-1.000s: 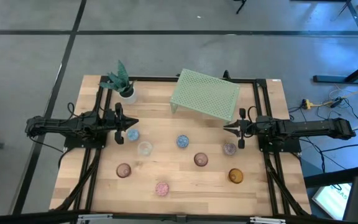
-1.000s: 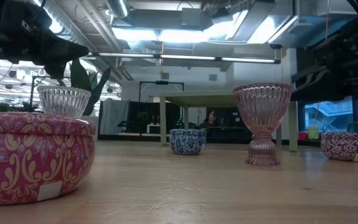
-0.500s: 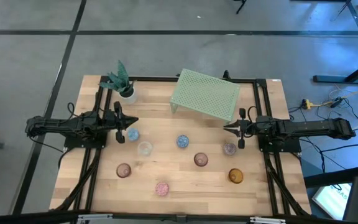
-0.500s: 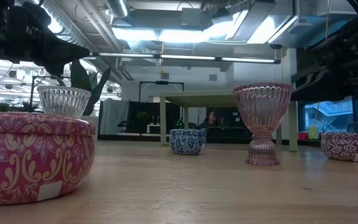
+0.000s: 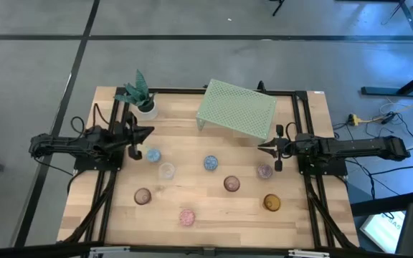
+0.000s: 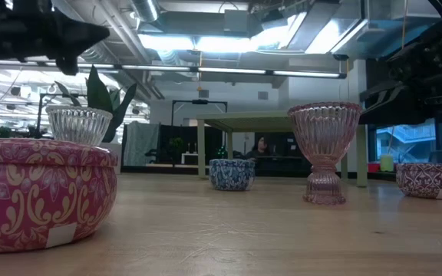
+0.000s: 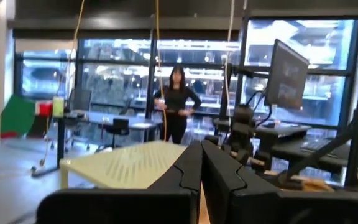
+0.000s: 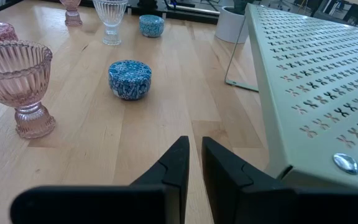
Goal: Pick & Place candle stick holders
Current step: Put the top pink candle holder on the shelf
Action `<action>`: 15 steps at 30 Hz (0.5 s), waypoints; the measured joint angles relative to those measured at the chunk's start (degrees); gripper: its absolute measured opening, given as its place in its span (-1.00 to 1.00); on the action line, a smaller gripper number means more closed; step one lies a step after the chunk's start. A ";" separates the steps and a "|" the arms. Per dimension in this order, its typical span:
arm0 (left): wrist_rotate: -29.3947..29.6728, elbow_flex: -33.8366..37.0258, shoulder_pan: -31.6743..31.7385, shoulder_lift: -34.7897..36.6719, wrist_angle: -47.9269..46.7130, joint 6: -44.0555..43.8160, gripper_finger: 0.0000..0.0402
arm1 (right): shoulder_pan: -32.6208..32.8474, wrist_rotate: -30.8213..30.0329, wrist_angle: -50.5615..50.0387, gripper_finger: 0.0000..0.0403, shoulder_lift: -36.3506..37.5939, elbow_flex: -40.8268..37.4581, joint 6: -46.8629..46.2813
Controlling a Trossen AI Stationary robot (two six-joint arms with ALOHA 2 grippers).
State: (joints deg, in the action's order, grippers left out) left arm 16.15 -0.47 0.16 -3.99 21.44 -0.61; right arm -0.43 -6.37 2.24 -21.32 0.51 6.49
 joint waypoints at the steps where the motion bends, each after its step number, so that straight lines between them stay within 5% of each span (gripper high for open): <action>1: -0.93 -0.01 0.00 0.00 0.11 1.95 -0.99 | 0.00 0.00 0.00 -0.76 0.00 0.02 0.01; 5: -5.08 -0.02 -0.13 -0.02 0.82 9.29 -0.99 | 0.00 0.00 0.00 -0.76 0.00 0.00 -0.01; 15: -11.72 -3.38 -0.11 -0.21 3.19 9.02 -0.99 | -0.02 1.88 2.32 -0.76 0.00 0.00 -5.85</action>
State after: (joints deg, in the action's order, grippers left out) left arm 4.43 -3.85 0.05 -4.20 24.63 8.41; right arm -0.45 -4.49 4.56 -21.32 0.51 0.64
